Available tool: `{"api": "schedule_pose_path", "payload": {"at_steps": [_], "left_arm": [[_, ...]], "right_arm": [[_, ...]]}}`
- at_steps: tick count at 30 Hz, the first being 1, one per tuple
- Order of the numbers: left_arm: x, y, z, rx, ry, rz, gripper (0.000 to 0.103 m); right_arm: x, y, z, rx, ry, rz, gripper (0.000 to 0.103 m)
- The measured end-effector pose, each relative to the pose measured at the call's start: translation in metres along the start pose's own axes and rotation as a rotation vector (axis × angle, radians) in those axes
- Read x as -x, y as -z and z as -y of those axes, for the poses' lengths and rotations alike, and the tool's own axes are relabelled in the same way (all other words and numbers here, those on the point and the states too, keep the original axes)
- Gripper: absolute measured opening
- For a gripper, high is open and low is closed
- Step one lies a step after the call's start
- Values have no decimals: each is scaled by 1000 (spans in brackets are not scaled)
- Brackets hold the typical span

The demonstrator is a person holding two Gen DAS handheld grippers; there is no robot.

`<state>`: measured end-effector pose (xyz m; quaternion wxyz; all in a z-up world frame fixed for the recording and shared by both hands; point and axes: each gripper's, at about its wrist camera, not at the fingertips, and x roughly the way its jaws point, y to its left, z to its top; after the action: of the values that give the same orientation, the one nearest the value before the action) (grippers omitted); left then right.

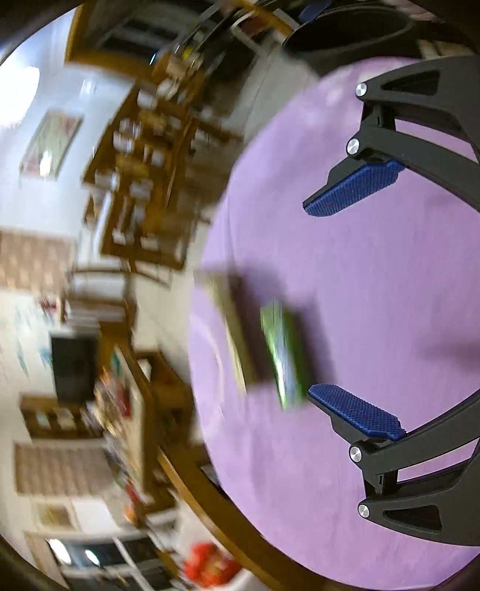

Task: Collect trash
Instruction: 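Move both open tools back over the table, then grasp the green gum pack with the left tool while the right tool grasps the paper cone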

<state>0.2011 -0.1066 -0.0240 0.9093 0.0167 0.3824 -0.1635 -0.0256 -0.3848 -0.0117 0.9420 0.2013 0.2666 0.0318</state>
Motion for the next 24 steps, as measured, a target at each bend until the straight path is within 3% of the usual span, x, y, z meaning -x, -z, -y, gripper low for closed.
{"api": "schedule_pose_path", "payload": {"at_steps": [3,9,15,20,24], "left_arm": [[-22,-12,-20,35,-46,-41,91],[-50,-22,-23,51,22,-85,91],[-55,-18,-36,72,14,-94,91],[-47,-16,-38,56,31,-92,84],[-40,-10,-45,49,41,-97,84]], "right_arm": [[-34,-13,-33,61,-34,-37,80],[-123,-35,-106,215,-91,-160,82],[-211,-43,-160,371,-103,-288,82],[-278,-43,-181,496,-86,-375,82],[-305,-44,-178,544,-103,-393,82]]}}
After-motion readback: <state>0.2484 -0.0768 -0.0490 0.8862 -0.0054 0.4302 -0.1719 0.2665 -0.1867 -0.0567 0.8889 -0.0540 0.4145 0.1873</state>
